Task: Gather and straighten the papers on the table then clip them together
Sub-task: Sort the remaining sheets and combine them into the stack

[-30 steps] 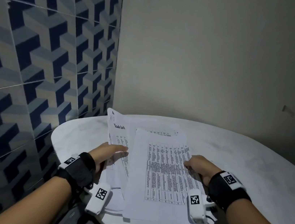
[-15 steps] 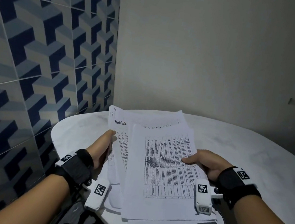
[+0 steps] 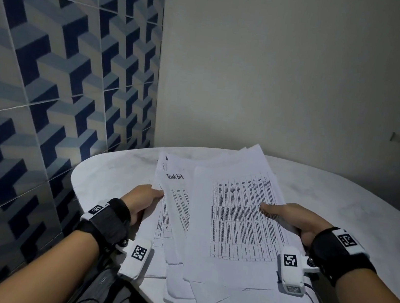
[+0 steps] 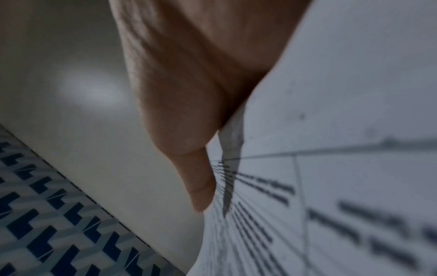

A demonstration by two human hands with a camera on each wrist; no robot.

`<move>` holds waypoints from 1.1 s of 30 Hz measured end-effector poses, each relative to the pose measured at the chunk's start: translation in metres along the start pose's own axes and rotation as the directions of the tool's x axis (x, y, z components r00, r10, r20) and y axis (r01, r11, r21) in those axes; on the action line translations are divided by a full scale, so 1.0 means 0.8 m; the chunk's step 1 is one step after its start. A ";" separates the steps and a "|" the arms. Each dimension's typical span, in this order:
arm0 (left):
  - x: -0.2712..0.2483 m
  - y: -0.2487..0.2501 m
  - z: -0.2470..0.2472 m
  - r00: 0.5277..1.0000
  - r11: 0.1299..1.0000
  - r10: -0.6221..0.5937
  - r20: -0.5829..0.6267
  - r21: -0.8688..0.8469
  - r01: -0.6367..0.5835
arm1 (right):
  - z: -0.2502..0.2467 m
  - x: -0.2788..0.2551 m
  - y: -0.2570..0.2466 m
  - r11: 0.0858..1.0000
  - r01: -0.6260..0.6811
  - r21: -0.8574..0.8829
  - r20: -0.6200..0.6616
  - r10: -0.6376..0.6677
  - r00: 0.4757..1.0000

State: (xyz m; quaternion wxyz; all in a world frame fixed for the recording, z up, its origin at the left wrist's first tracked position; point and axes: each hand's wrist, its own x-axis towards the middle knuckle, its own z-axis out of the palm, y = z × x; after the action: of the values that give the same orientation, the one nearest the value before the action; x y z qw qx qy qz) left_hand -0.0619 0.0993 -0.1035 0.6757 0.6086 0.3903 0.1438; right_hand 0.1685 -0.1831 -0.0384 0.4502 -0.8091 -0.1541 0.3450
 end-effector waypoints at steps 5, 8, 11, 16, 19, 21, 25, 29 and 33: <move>0.010 -0.003 0.000 1.000 0.997 -0.001 0.021 0.076 -0.001 | 0.001 -0.018 -0.005 1.000 -0.011 0.002 0.106 0.011 0.994; -0.007 0.006 0.006 0.998 0.999 -0.031 -0.063 0.016 0.032 | -0.012 -0.021 -0.005 0.983 0.042 0.177 0.108 -0.062 0.992; -0.014 0.010 0.011 0.988 0.997 -0.077 -0.134 -0.021 0.075 | -0.025 -0.024 -0.008 0.922 0.124 0.366 0.068 -0.159 0.985; -0.018 0.011 0.010 0.994 0.990 -0.105 -0.025 -0.095 0.102 | -0.033 -0.013 -0.013 0.800 0.174 0.575 0.139 -0.304 0.942; -0.026 0.015 0.011 0.997 0.988 -0.051 0.050 -0.143 0.057 | -0.014 -0.004 -0.024 0.845 0.161 0.510 0.122 -0.256 0.959; -0.033 0.022 0.011 0.999 0.978 -0.027 0.022 -0.205 0.031 | 0.002 0.011 -0.025 0.894 0.131 0.428 0.075 -0.179 0.981; -0.026 0.021 0.000 0.986 0.982 -0.080 0.144 -0.158 0.103 | 0.038 0.014 -0.021 0.980 0.097 0.174 -0.015 -0.095 0.995; -0.021 0.020 -0.005 0.989 0.993 -0.050 0.137 -0.099 0.064 | 0.045 0.020 -0.014 0.995 0.011 -0.102 -0.106 -0.022 0.994; -0.016 0.016 -0.001 0.983 0.999 -0.032 0.182 0.027 0.027 | 0.051 0.024 -0.018 0.989 0.011 -0.145 -0.088 -0.024 0.996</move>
State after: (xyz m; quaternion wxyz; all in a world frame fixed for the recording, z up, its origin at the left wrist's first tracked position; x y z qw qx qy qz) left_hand -0.0671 0.0941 -0.0867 0.7032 0.6216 0.3375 0.0726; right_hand 0.1546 -0.1389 -0.0490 0.4000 -0.8527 -0.1655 0.2925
